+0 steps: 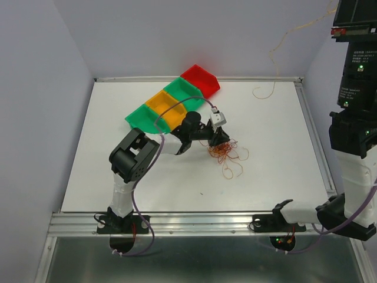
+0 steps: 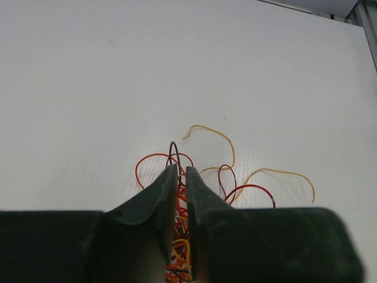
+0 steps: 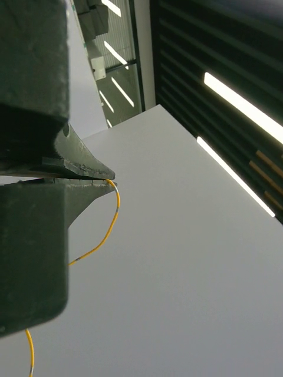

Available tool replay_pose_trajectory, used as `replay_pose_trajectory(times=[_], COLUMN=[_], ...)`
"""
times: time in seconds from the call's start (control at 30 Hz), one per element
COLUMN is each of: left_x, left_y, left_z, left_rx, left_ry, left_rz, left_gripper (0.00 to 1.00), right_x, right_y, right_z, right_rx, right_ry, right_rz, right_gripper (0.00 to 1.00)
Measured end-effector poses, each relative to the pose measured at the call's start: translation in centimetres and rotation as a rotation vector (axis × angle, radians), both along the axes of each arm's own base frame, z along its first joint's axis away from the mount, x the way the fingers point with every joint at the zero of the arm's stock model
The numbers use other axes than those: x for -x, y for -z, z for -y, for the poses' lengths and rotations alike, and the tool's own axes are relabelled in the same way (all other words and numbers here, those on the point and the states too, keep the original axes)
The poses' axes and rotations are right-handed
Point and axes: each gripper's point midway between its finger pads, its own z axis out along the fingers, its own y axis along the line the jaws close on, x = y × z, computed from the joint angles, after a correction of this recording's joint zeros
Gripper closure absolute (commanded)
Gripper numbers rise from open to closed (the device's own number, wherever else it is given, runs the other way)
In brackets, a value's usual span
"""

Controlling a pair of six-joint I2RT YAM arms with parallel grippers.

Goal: Untangle the cables

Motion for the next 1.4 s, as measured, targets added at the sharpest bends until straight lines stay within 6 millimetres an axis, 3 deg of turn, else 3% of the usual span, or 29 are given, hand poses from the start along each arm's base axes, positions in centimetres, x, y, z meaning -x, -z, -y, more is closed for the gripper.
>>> replay_pose_trajectory(times=[0.1,0.23,0.4,0.43,0.47,0.53,0.67,0.83,1.07,1.2,1.4], left_x=[-0.3,-1.1,-2.6,-2.6,-2.6,-1.7,1.3,3.2,3.6,2.9,-0.4], left_y=[-0.3,-3.1,-11.3,-13.7,-14.5,-17.7,-20.5,-21.5,-20.5,-19.2,-18.0], left_z=[-0.7,-2.4,-6.4,-7.6,-8.0,-9.4,-10.4,-10.4,-9.6,-9.0,-7.7], left_rx=[-0.014,0.002,0.098,0.126,0.136,0.174,0.208,0.224,0.208,0.189,0.156], left_ry=[-0.011,-0.033,-0.092,-0.103,-0.106,-0.106,-0.056,0.006,0.029,0.017,-0.055], left_rz=[-0.017,-0.005,0.118,0.162,0.177,0.242,0.312,0.335,0.318,0.286,0.245], left_gripper=[0.49,0.42,0.34,0.33,0.31,0.28,0.24,0.24,0.24,0.26,0.32], right_x=[-0.7,-2.6,-4.7,-5.3,-5.7,-6.1,-6.8,-7.7,-10.1,-10.7,-10.4], right_y=[2.7,7.5,13.6,14.8,15.8,17.3,20.1,22.5,26.0,27.4,27.6], right_z=[-0.3,-1.4,-3.0,-3.5,-3.9,-4.6,-6.1,-8.5,-12.0,-13.4,-14.1], right_rx=[0.016,0.046,0.089,0.102,0.112,0.128,0.17,0.226,0.295,0.317,0.321], right_ry=[-0.009,-0.026,-0.067,-0.08,-0.092,-0.113,-0.17,-0.256,-0.359,-0.411,-0.458], right_rz=[-0.054,-0.162,-0.288,-0.316,-0.338,-0.367,-0.423,-0.471,-0.556,-0.593,-0.598], right_gripper=[0.99,1.0,0.99,1.0,0.99,0.99,0.99,0.99,0.99,0.99,1.0])
